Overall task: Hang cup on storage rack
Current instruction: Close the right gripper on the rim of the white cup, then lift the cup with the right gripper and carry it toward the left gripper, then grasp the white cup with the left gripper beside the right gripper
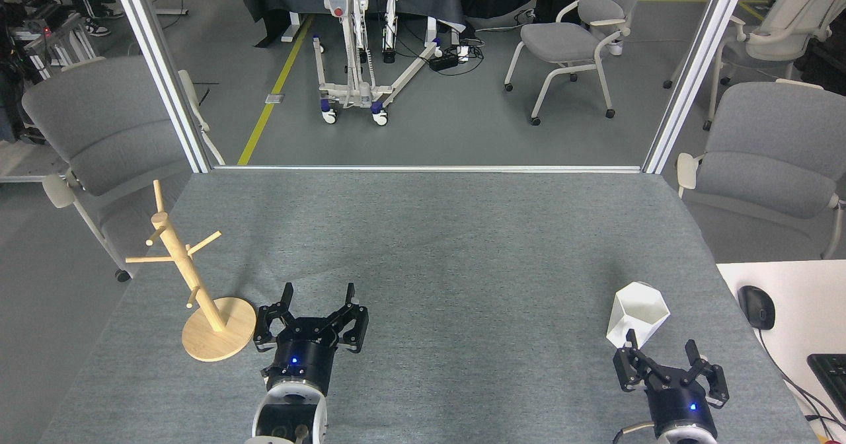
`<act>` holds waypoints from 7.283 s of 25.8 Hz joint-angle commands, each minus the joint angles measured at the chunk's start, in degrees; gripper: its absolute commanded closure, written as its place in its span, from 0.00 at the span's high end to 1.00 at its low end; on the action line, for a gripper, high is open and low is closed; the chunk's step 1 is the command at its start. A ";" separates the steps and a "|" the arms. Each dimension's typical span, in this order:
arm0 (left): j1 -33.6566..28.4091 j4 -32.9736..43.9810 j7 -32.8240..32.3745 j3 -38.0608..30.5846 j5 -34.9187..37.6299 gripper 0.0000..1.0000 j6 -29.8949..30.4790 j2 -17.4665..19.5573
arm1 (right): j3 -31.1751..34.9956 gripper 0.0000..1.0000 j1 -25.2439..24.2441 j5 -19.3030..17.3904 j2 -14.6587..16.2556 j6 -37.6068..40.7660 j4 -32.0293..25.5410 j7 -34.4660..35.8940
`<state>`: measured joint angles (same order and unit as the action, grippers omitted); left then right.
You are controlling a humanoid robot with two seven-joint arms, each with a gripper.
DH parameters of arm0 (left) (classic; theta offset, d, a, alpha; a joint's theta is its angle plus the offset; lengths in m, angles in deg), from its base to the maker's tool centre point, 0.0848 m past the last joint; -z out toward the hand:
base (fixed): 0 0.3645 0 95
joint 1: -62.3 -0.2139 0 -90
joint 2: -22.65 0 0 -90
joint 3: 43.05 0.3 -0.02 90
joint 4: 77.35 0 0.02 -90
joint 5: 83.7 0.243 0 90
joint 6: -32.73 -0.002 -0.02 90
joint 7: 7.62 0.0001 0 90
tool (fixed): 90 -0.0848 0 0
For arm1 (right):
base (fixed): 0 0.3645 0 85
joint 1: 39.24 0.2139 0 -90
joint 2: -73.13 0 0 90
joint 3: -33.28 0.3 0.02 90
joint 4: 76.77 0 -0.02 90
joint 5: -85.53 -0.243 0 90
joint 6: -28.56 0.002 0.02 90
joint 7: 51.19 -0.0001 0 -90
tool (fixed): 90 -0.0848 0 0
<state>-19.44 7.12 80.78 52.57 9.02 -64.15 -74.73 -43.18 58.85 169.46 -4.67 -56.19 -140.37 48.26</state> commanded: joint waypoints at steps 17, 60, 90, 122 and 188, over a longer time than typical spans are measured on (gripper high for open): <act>0.97 -2.02 -0.07 -0.26 0.00 0.99 -0.24 -0.17 | -2.28 1.00 6.41 0.09 0.72 -0.24 6.38 -0.31; 1.77 -4.48 -0.07 -1.14 -0.09 0.99 -0.50 -0.08 | -2.72 1.00 13.80 0.09 1.34 -0.41 15.34 -0.31; 1.59 -4.13 0.46 -0.87 -0.09 0.99 -0.24 0.09 | -4.74 0.59 15.12 0.01 2.04 -3.23 17.98 -0.13; 1.06 2.64 0.98 9.41 0.44 0.99 3.19 0.44 | -45.35 0.56 23.46 -5.97 2.57 -59.03 -29.74 -37.40; 22.07 -20.65 0.02 19.17 -3.34 0.99 26.92 -0.17 | -59.32 0.59 23.29 2.73 -3.41 -65.25 -23.59 -45.66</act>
<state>2.67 -13.33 80.74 71.78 5.62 -37.13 -74.83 -102.45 82.15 172.21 -7.90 -121.48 -164.46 2.56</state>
